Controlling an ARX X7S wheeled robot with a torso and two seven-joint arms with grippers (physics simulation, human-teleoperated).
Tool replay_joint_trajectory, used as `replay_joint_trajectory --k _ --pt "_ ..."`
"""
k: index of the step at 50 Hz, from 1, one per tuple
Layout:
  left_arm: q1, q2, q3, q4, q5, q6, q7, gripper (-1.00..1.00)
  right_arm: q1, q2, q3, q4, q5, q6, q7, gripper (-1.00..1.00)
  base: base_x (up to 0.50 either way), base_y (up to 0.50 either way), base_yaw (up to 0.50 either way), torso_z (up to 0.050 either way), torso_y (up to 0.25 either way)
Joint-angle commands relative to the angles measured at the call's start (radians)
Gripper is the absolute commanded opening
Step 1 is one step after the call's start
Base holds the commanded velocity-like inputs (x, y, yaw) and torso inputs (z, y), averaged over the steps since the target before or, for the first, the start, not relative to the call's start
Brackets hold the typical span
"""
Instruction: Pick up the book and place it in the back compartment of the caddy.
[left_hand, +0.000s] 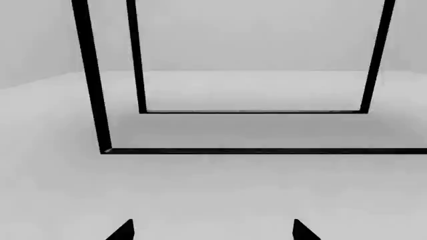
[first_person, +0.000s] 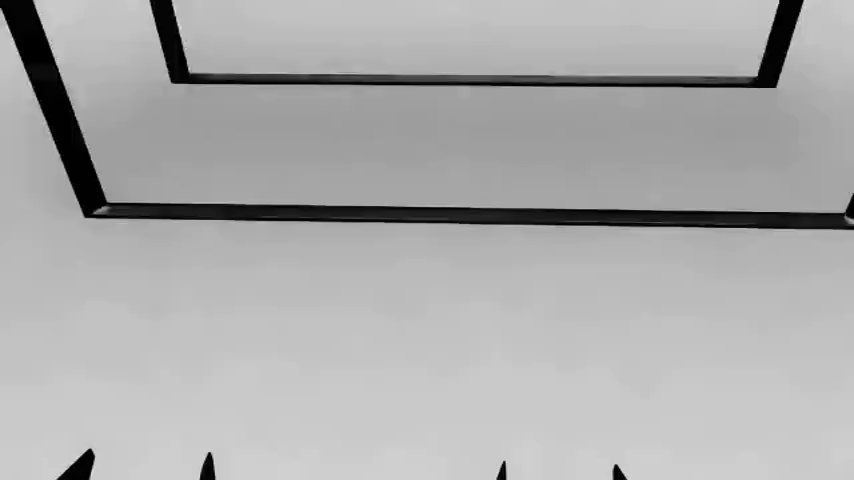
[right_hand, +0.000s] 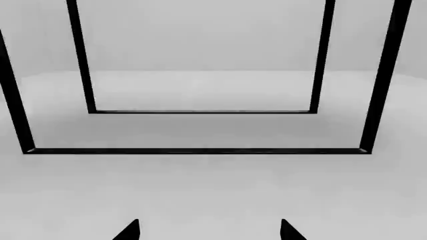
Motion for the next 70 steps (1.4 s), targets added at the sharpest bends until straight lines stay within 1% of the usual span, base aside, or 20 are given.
replay_joint_trajectory --k 1,9,17,20,25,26,27,29,30,61,70 --pt "0.000 -0.010 0.011 0.000 -0.010 0.000 -0.011 1.00 0.000 0.009 -0.013 0.000 0.009 0.000 0.013 1.00 0.00 0.00 0.00 0.000 0.000" --pt "-0.004 -0.036 0.042 -0.009 -0.044 0.004 -0.035 1.00 -0.004 0.035 -0.045 0.027 0.041 -0.017 0.042 1.00 0.00 0.00 0.00 0.000 0.000" --pt "-0.013 -0.052 0.069 -0.029 -0.049 0.010 -0.057 1.00 -0.004 0.051 -0.067 0.020 0.053 -0.012 0.065 1.00 0.00 0.00 0.00 0.000 0.000" --pt "-0.012 -0.059 0.080 -0.031 -0.042 -0.012 -0.068 1.00 -0.001 0.054 -0.074 0.029 0.059 -0.017 0.070 1.00 0.00 0.00 0.00 0.000 0.000" --pt "-0.005 -0.064 0.083 -0.028 -0.063 0.015 -0.071 1.00 0.001 0.060 -0.086 0.028 0.063 -0.016 0.081 1.00 0.00 0.00 0.00 0.000 0.000" --pt "-0.001 -0.069 0.091 -0.018 -0.073 0.023 -0.054 1.00 0.002 0.061 -0.089 0.033 0.065 -0.020 0.081 1.00 0.00 0.00 0.00 0.000 0.000" --pt "-0.002 -0.075 0.102 -0.021 -0.049 0.025 -0.063 1.00 0.003 0.062 -0.090 0.035 0.066 -0.022 0.083 1.00 0.00 0.00 0.00 0.000 0.000" --pt "-0.004 -0.074 0.098 -0.026 -0.058 0.029 -0.070 1.00 0.004 0.065 -0.093 0.040 0.069 -0.026 0.086 1.00 0.00 0.00 0.00 0.000 0.000" --pt "0.010 -0.081 0.103 0.015 -0.090 0.040 -0.040 1.00 0.002 0.067 -0.092 0.032 0.076 -0.026 0.086 1.00 0.00 0.00 0.00 0.050 0.000" --pt "0.006 -0.119 0.147 0.058 -0.100 0.033 -0.088 1.00 0.000 0.102 -0.133 0.013 0.115 -0.030 0.125 1.00 0.00 0.00 0.00 0.050 0.000" --pt "0.001 -0.130 0.156 0.074 -0.103 0.022 -0.099 1.00 -0.004 0.114 -0.136 -0.023 0.128 -0.014 0.141 1.00 0.00 0.00 0.00 0.050 0.000"
